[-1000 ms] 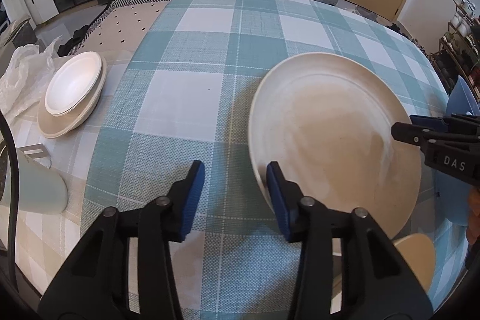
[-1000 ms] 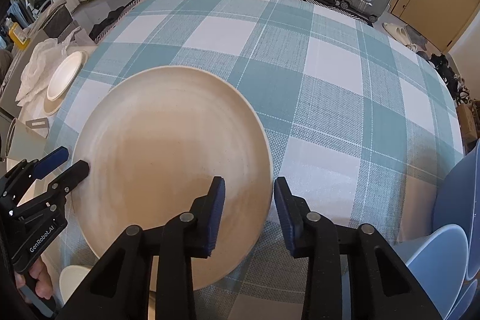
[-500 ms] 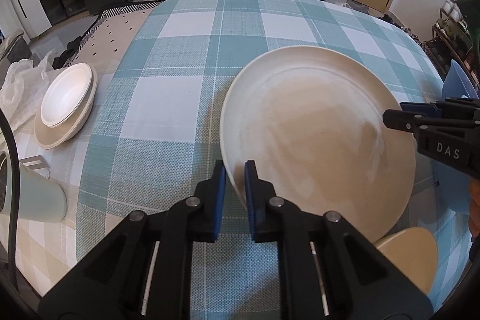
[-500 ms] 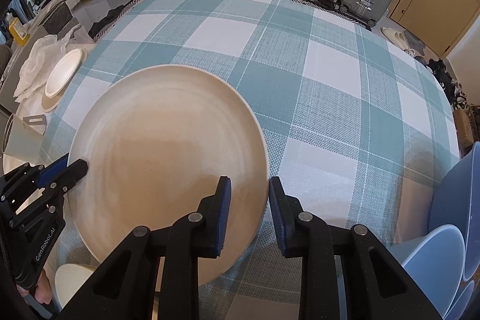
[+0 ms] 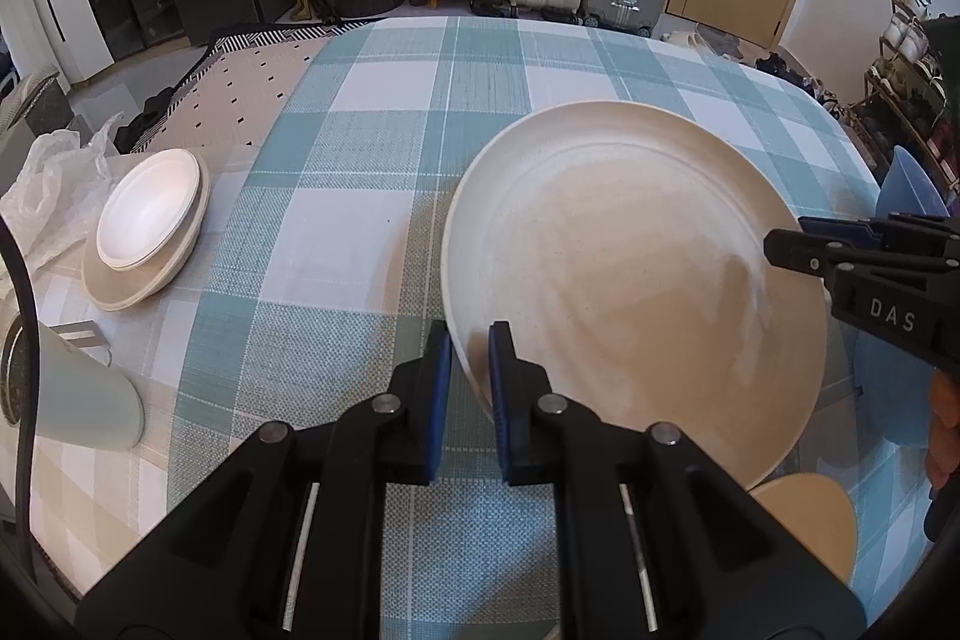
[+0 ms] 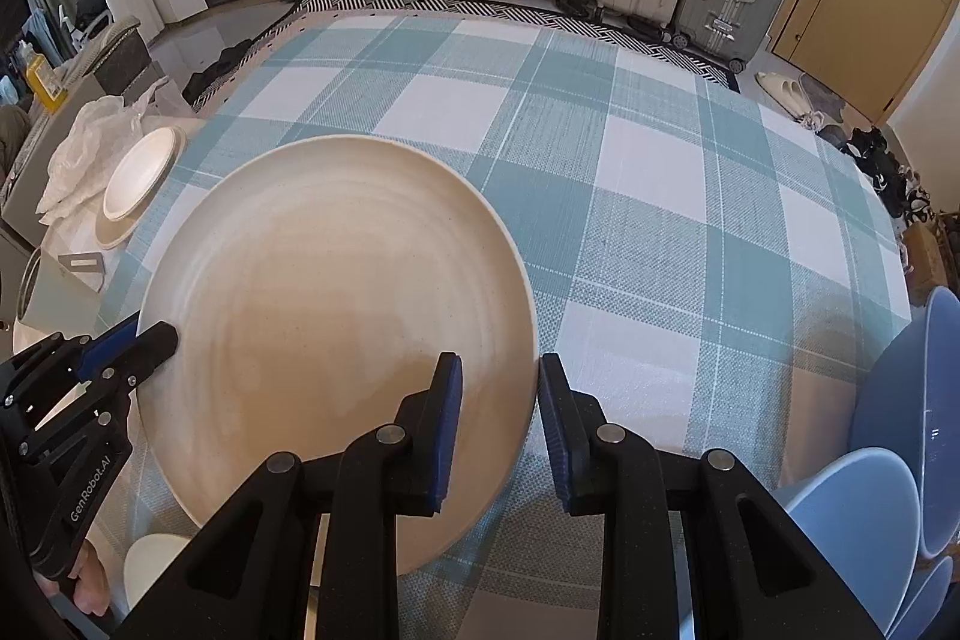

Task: Organize plates and bowls
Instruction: 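Lift the cream plate with both grippers and carry it over the other cream plate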

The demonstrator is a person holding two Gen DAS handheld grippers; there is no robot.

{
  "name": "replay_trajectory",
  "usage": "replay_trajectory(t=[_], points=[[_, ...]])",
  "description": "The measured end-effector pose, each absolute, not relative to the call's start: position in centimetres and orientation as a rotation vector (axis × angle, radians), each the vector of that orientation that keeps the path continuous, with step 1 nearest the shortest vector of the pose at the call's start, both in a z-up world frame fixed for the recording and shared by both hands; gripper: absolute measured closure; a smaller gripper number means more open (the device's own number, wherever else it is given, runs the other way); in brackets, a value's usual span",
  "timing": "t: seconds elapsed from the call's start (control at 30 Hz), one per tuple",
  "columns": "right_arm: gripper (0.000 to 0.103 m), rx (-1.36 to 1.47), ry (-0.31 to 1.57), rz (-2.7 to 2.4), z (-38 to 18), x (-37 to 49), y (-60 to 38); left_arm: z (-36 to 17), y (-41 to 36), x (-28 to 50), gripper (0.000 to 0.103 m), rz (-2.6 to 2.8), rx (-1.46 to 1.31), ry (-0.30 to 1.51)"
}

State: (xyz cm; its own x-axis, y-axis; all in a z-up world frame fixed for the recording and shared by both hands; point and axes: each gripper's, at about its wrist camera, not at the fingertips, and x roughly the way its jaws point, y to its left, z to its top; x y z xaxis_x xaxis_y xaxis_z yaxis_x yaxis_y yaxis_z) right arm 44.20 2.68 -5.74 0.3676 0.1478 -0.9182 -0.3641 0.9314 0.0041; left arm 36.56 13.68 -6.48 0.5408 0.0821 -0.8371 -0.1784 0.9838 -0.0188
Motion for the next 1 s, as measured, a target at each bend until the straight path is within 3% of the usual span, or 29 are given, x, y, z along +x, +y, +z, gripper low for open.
replay_trajectory(t=[1.0], points=[[0.077, -0.143, 0.924, 0.366, 4.4, 36.2, 0.4, 4.5, 9.8, 27.4, 0.093, 0.185, -0.063, 0.806]])
